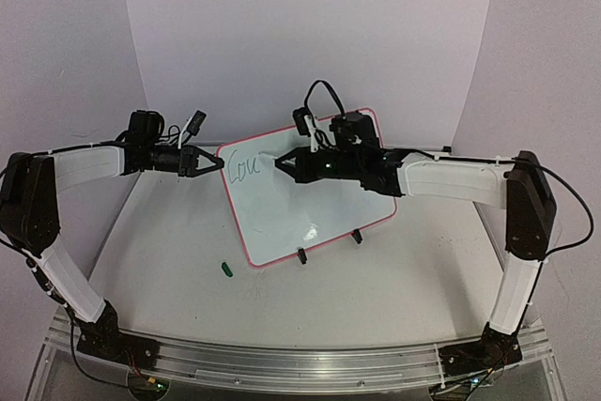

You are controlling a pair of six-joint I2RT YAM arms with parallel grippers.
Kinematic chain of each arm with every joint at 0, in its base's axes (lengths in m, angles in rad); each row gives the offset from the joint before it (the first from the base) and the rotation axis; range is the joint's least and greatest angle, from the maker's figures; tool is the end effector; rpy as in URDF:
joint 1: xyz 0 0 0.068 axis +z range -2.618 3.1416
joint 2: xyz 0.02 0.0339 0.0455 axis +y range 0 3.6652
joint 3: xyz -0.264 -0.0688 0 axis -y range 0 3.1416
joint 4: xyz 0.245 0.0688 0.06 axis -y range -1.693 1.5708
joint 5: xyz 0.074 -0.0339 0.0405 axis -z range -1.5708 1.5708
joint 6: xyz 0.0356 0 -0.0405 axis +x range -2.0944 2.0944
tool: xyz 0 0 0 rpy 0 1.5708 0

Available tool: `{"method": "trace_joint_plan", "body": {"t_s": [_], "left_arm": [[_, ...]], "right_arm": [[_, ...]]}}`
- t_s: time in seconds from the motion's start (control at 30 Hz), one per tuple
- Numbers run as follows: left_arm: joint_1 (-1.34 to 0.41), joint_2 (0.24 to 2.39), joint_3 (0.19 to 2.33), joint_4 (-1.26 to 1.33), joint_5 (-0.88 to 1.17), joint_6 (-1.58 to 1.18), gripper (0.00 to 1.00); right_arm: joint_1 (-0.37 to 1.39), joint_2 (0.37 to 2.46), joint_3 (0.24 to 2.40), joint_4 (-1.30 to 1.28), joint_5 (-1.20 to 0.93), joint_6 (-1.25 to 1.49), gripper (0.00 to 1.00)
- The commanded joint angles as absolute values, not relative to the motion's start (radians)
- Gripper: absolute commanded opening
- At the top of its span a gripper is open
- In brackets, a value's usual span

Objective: Write a sentence on the whiteboard
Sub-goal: Write on the whiteboard with the whiteboard.

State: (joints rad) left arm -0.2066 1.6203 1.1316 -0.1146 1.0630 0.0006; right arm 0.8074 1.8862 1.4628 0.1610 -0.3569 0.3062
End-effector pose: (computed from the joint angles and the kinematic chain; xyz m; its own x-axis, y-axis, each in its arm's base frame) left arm 0.3389 -0.1028 0.2633 -0.5548 0.1166 -0.8238 0.8043 0.3282 -0.4953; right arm 0.3046 0.3363 0.2907 -0.4454 -0.0569 -0.8935 -0.8138 0.4417 0.3775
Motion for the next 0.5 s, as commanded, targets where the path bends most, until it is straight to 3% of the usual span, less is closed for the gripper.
{"method": "trace_joint_plan", "body": {"t_s": [0.0, 0.47], "left_arm": [[-0.227, 1.599, 1.143, -0.138, 1.049, 0.072, 0.00], [-0.227, 1.597, 1.144, -0.139, 1.048, 0.074, 0.00]], "right_arm": [[0.805, 1.923, 1.527, 0.179, -0.351, 0.310, 0.00], [0.800, 1.957, 1.544, 0.164, -0.290, 0.333, 0.00]]}}
